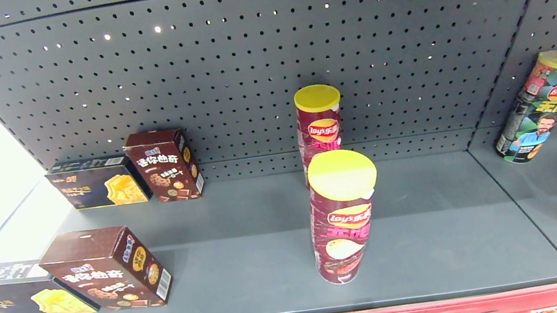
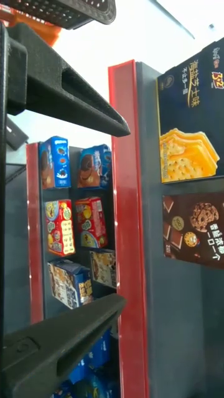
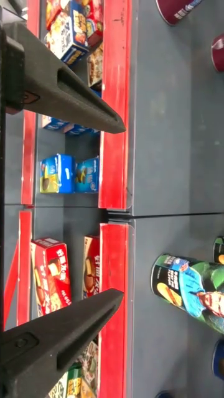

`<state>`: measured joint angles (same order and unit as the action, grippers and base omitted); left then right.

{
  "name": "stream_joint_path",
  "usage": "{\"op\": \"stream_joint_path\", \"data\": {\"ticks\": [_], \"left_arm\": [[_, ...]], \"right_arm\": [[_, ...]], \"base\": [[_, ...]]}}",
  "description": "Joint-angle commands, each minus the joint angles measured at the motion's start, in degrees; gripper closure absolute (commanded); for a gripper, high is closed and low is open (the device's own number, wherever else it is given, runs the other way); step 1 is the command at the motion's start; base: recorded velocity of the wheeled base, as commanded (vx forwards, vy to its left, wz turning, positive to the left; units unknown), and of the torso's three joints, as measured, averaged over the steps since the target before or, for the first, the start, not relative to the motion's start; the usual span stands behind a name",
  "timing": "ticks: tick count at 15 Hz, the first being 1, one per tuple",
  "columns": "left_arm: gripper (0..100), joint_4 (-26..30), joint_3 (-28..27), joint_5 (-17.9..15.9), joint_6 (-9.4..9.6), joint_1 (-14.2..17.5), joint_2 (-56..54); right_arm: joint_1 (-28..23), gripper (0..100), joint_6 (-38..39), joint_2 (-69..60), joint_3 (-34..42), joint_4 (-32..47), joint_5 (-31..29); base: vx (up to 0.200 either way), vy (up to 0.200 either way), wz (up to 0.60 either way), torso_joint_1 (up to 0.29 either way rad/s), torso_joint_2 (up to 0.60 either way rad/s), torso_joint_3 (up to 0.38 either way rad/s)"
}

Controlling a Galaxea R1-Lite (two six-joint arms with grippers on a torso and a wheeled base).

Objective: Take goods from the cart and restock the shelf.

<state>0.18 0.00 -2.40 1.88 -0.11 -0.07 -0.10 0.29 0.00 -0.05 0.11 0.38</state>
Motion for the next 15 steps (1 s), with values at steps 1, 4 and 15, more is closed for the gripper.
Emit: {"op": "stream_joint_path", "data": {"ticks": [1,4,15], "left_arm": [[0,-0.01,0.0,-0.06,0.06,-0.07,0.07],[0,-0.01,0.0,0.38,-0.73,0.02,0.07],[0,-0.01,0.0,0.47,-0.82,0.02,0.07]], "right_arm": [[0.01,0,-0.03,0.0,-0.04,0.07,0.06],[0.01,0,0.06,0.0,0.05,-0.11,-0.03],[0.01,0,-0.03,0.0,0.05,-0.2,-0.11]], "base": [[-0.2,0.0,0.0,-0.002,0.0,0.007],[-0.067,0.0,0.0,0.001,0.0,0.001],[0.0,0.0,-0.11,-0.001,0.0,0.0]]}}
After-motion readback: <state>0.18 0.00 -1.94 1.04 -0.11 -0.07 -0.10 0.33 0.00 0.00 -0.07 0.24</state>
